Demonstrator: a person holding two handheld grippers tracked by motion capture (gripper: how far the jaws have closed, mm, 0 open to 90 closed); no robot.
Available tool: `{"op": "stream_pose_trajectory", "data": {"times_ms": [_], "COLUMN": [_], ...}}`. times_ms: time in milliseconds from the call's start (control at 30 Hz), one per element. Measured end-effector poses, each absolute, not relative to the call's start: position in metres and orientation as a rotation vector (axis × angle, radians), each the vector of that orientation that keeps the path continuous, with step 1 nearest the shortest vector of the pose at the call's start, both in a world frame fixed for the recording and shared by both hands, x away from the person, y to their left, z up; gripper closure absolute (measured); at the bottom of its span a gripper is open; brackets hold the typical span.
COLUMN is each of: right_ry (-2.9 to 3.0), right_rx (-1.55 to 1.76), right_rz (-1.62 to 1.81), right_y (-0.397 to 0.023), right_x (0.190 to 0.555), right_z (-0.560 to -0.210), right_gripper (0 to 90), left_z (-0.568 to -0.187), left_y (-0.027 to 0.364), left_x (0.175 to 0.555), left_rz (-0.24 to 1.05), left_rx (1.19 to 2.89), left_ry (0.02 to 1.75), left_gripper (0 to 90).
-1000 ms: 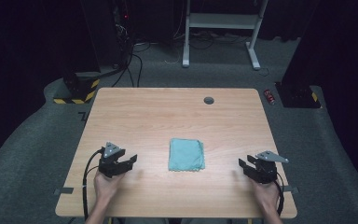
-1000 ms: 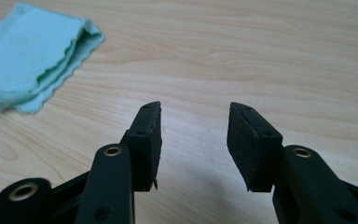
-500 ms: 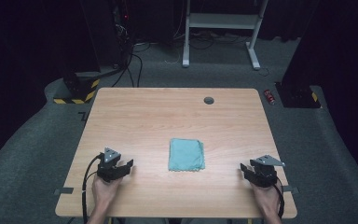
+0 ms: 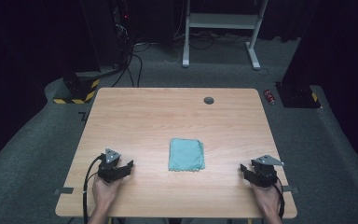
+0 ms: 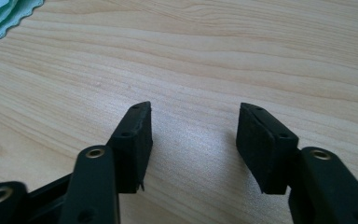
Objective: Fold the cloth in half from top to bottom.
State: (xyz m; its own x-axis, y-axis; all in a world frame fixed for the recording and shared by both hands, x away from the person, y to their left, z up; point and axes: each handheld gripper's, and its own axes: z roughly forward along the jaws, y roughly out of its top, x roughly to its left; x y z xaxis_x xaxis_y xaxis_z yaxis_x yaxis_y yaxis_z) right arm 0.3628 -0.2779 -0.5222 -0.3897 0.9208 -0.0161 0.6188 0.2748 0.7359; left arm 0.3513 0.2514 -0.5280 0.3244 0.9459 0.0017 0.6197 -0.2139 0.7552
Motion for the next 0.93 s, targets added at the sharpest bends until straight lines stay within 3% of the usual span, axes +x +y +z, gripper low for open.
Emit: {"op": "stream_pose_trajectory", "data": {"times_ms": [200,933], "right_ry": [2.118,2.115], "right_rx": [1.390,1.395], "right_rz": [0.905,0.903], "right_y": [-0.2775,-0.2774], "right_x": [0.3627,0.3625], "right_z": [-0.5224,-0.5225], "right_gripper": [36.1,34.9], "left_z": [-0.5283,-0.5286], "left_y": [0.2489,0.2477], "left_x": [0.3524,0.3524], "left_rz": [0.625,0.608], "left_rx": [1.940,1.950], "left_ry": [1.375,1.366], "left_gripper": [29.0,23.2]}}
